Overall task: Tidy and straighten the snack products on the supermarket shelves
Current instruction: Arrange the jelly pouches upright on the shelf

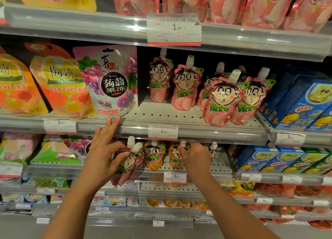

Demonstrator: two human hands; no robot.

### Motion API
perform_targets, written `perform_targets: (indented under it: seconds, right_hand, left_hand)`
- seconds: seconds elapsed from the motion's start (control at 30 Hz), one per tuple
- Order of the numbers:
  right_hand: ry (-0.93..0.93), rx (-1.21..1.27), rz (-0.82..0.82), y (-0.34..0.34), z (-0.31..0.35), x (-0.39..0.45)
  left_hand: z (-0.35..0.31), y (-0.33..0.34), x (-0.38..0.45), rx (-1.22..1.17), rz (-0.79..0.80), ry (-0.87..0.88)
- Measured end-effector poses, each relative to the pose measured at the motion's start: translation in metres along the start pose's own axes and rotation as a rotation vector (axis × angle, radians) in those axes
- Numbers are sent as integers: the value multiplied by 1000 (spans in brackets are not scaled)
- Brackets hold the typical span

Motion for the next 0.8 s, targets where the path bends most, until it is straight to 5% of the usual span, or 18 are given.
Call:
perform_targets:
  seconds: [0.3, 0.47, 0.63, 0.8]
  right_hand:
    - [-140, 1, -18, -12, -5, -14]
    - [-341, 179, -202, -30, -22, -46]
    - [-454, 249, -38, -35, -11, -60]
    - [-340, 420, 251, -48, 12, -72]
  left_hand:
    - [-1, -1, 0, -9, 11, 1]
    - [0, -2, 0, 0, 19, -14]
    - [-9, -4, 2, -37, 6, -40]
    - [-37, -8, 3, -122, -50, -131]
Point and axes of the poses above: each hand's wrist, its own x-axis towards the middle knuckle, its own y-axis out of the palm, z = x × y, the point moved 1 cm from there along x, towards the middle knuckle, and after that the axes turned 2 degrees about y, right-handed, at the moved point
